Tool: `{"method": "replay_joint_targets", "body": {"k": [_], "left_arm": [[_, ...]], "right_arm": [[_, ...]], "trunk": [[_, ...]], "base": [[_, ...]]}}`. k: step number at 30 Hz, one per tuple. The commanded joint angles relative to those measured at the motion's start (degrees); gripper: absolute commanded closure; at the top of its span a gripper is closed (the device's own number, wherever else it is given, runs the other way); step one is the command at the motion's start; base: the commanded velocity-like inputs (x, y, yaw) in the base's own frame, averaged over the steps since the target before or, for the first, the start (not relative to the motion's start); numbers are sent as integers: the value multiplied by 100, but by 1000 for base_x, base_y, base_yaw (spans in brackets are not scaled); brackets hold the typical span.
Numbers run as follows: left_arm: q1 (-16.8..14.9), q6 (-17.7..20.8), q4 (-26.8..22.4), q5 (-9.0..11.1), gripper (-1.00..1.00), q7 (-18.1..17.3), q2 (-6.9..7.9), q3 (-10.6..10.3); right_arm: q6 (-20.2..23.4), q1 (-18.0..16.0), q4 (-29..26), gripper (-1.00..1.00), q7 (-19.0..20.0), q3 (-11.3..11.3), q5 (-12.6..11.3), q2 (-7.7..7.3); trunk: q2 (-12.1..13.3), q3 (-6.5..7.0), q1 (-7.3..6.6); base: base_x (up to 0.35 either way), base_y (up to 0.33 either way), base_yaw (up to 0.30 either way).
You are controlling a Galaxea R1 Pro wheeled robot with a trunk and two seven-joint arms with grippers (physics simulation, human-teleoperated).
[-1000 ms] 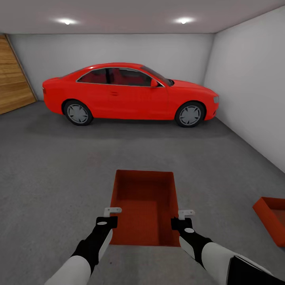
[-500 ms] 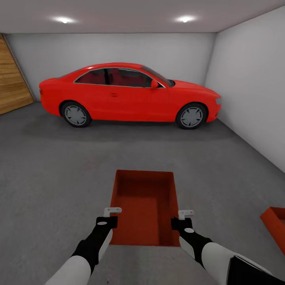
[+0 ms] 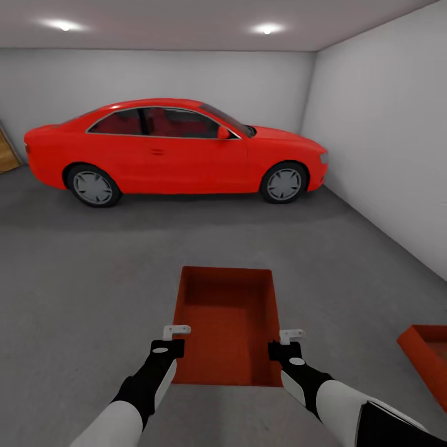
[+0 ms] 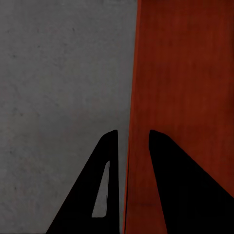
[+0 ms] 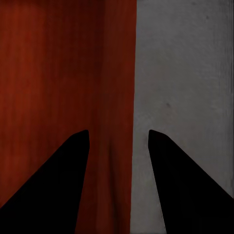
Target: Move the two storage containers from the living room to the garage. In the garage, place one container on the floor and stack the other container on top of it (either order is fine).
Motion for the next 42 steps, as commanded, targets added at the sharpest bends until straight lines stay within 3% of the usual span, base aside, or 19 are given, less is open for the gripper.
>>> {"method": "replay_joint_targets", "body": {"k": [1, 42], "left_arm": [[-2, 57, -17, -105, 100, 36, 5, 11], [-2, 57, -17, -105, 100, 36, 5, 12]], "right_arm": [[-26, -7, 78, 100, -17, -21, -50, -3], [-18, -7, 77, 100, -16, -21, -50, 5]], "trunk": [[-9, -9, 6], [-9, -9, 6]], "base": [[322, 0, -286], [322, 0, -286]]}}
